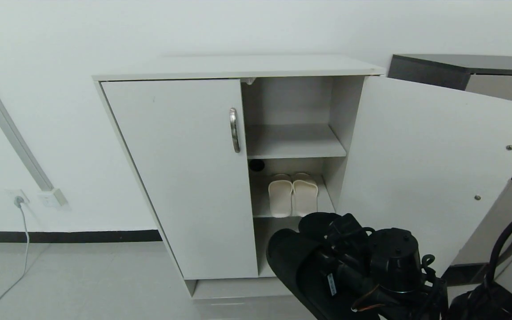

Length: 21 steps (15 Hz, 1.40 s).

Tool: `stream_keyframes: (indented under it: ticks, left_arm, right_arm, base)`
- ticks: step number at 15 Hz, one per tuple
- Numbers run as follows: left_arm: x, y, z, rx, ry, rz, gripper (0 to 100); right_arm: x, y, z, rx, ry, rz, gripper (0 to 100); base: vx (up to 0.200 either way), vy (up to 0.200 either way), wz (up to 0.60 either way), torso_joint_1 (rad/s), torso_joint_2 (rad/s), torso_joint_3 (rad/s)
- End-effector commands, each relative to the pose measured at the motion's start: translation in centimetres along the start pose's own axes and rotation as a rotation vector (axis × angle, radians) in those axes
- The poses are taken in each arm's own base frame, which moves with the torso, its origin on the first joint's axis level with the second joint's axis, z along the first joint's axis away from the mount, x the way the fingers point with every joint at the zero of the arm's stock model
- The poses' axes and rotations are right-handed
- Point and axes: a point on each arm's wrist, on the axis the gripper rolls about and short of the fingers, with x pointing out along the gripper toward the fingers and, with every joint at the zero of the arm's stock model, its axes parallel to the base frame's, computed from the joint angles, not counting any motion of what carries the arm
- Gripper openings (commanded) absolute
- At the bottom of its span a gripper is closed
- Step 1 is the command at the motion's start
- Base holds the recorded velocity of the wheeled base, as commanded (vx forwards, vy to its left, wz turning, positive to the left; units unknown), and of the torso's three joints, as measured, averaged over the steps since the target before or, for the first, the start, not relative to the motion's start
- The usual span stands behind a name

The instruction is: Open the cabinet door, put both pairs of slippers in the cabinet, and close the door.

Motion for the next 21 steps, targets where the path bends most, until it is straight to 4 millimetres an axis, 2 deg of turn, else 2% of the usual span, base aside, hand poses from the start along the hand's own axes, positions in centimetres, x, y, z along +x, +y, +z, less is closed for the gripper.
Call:
stream_keyframes:
  ticks: [1,4,6,8,9,11,13,15,18,21]
  left_arm:
    - [0.0,0.0,0.0,0.000,0.000,0.000,0]
    - [0.0,0.0,0.0,0.000,0.000,0.000,0]
    - [0.0,0.0,0.0,0.000,0.000,0.000,0]
    - [0.0,0.0,0.0,0.000,0.000,0.000,0]
    - [0.0,0.0,0.0,0.000,0.000,0.000,0]
    - [0.0,0.0,0.0,0.000,0.000,-0.002,0]
    - [0.0,0.0,0.0,0.000,0.000,0.000,0]
    - [0.0,0.0,0.0,0.001,0.000,-0.002,0]
    - [0.0,0.0,0.0,0.001,0.000,0.000,0]
    - [0.0,0.0,0.0,0.001,0.000,0.000,0]
  right_arm:
    - [0.8,0.3,-0.2,-0.005,-0.017,-0.004,0]
    - [4.8,2.5,2.4,0.018,-0.062,-0.232,0]
    - [5.9,4.2,4.8,0.064,-0.081,-0.311,0]
    - [5.3,4.1,8.0,0.112,-0.114,-0.374,0]
    - [5.0,4.0,8.6,0.116,-0.119,-0.380,0]
    - [3.3,4.0,12.4,0.151,-0.175,-0.410,0]
    - [3.1,4.0,14.7,0.170,-0.195,-0.442,0]
    - [3.2,3.5,16.3,0.226,-0.203,-0.455,0]
    - [2.6,2.7,17.5,0.308,-0.144,-0.472,0]
    - [2.9,2.8,17.1,0.312,-0.115,-0.475,0]
  base:
    - [0.000,0.000,0.00,-0.017,0.35,0.339]
    - [0.000,0.000,0.00,0.002,0.13,0.111]
    - [0.000,0.000,0.00,0.000,0.00,0.000]
    - [0.000,0.000,0.00,0.000,0.00,0.000]
    - [0.000,0.000,0.00,0.000,0.00,0.000]
    - [0.000,0.000,0.00,0.000,0.00,0.000]
    - [0.000,0.000,0.00,0.000,0.00,0.000]
    - [0.000,0.000,0.00,0.000,0.00,0.000]
    - [0.000,0.000,0.00,0.000,0.00,0.000]
    - [0.000,0.000,0.00,0.000,0.00,0.000]
